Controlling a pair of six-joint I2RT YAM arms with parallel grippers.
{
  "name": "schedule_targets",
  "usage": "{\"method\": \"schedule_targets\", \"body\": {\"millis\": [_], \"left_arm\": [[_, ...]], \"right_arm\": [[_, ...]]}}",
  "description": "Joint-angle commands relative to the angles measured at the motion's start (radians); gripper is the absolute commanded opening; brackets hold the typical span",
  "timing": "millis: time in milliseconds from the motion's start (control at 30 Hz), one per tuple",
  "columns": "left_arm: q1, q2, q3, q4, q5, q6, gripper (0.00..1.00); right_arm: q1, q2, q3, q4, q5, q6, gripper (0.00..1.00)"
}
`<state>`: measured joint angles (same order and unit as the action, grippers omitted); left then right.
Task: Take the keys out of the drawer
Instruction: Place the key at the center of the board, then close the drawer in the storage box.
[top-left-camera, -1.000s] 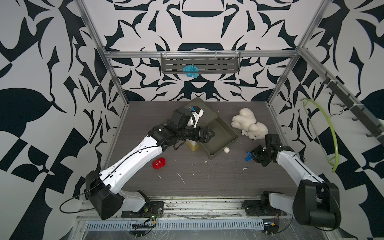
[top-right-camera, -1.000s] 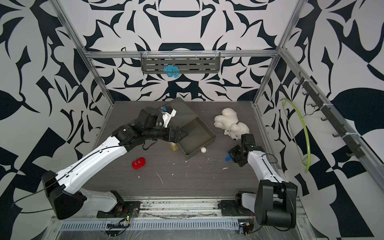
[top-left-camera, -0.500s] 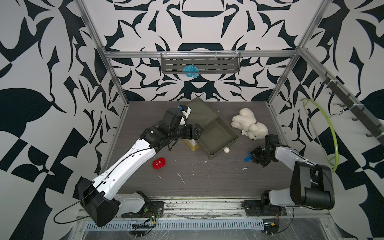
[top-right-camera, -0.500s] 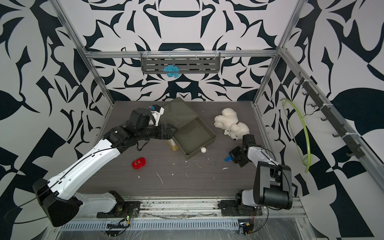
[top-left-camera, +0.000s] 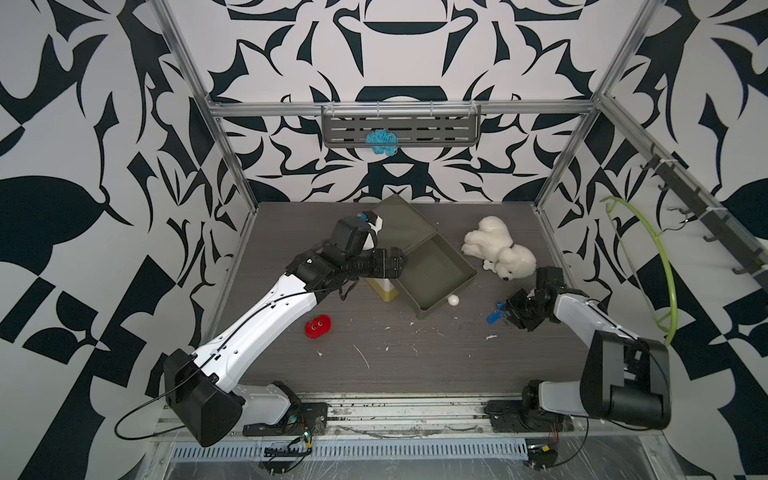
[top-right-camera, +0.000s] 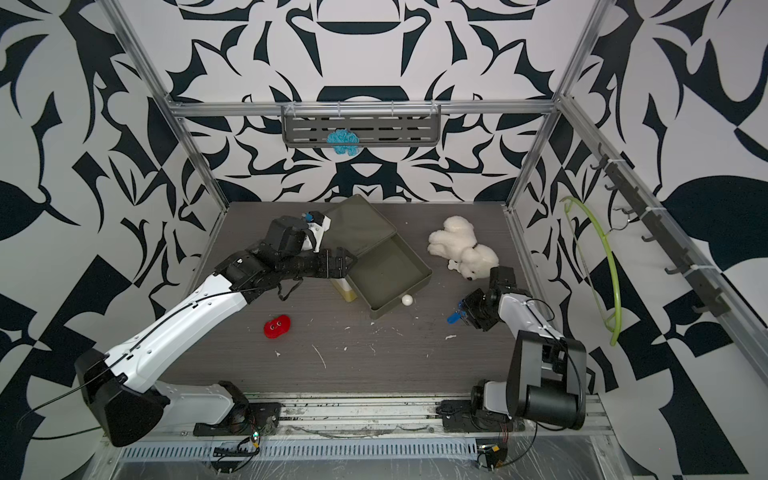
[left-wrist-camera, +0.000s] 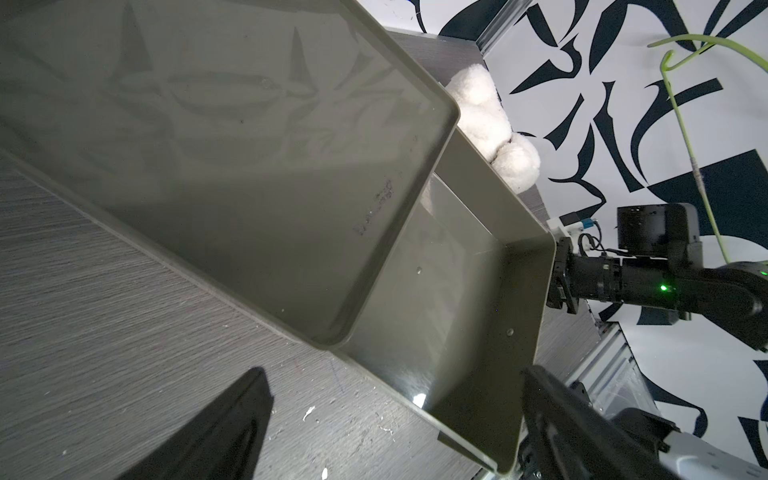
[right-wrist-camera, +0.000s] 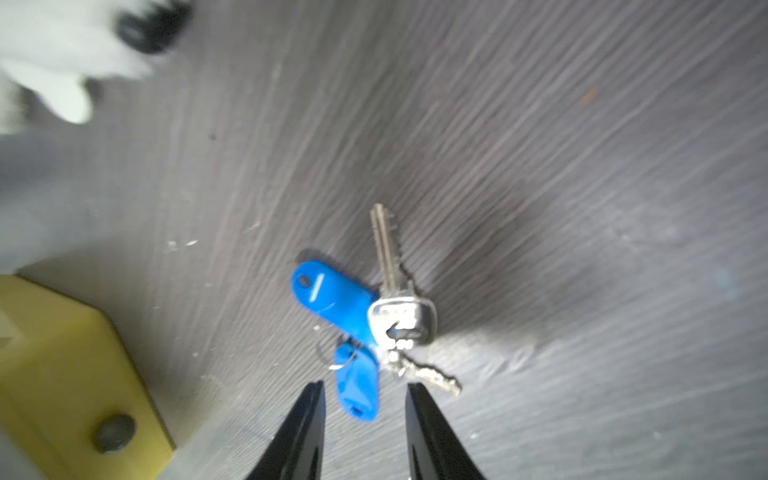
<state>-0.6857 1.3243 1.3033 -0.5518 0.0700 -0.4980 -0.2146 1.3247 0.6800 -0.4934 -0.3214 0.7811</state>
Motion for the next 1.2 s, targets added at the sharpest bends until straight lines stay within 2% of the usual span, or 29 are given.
{"method": "schedule_targets", "body": {"millis": [0, 133, 300, 500, 667, 800, 900, 1033, 1167], "left_arm": [[0.001, -0.003, 0.027, -0.011, -0.014, 0.011, 0.99], [0.005, -0.019, -0.010, 0.021, -0.036, 0.032, 0.99], [0.035, 0.009, 0.017, 0.034, 0.026, 0.035, 0.99], [0.037, 0.050, 0.079, 0.004, 0.033, 0.034, 0.99], [0.048, 0.031, 0.080, -0.045, 0.009, 0.015, 0.99], [0.087, -0.029, -0.001, -0.045, 0.008, -0.022, 0.99], [0.111, -0.095, -0.050, -0.036, 0.007, -0.049, 0.99], [0.130, -0.141, -0.064, -0.063, -0.006, -0.053, 0.99], [0.140, -0.142, -0.028, -0.098, -0.013, -0.032, 0.99]], "right_arm": [[-0.003, -0.064, 0.048, -0.084, -0.002, -0.017, 0.41], [-0.003, -0.122, 0.077, -0.151, -0.007, -0.012, 0.47], [-0.001, -0.186, 0.138, -0.242, 0.005, -0.047, 0.61], [0.038, -0.242, 0.330, -0.396, 0.004, -0.116, 0.62], [0.150, -0.253, 0.511, -0.376, -0.047, -0.109, 0.61], [0.311, -0.169, 0.683, -0.384, -0.019, -0.111, 0.61], [0.391, -0.085, 0.753, -0.374, -0.051, -0.108, 0.61], [0.467, -0.002, 0.817, -0.372, -0.051, -0.098, 0.61], [0.495, 0.046, 0.908, -0.481, 0.000, -0.107, 0.61]]}}
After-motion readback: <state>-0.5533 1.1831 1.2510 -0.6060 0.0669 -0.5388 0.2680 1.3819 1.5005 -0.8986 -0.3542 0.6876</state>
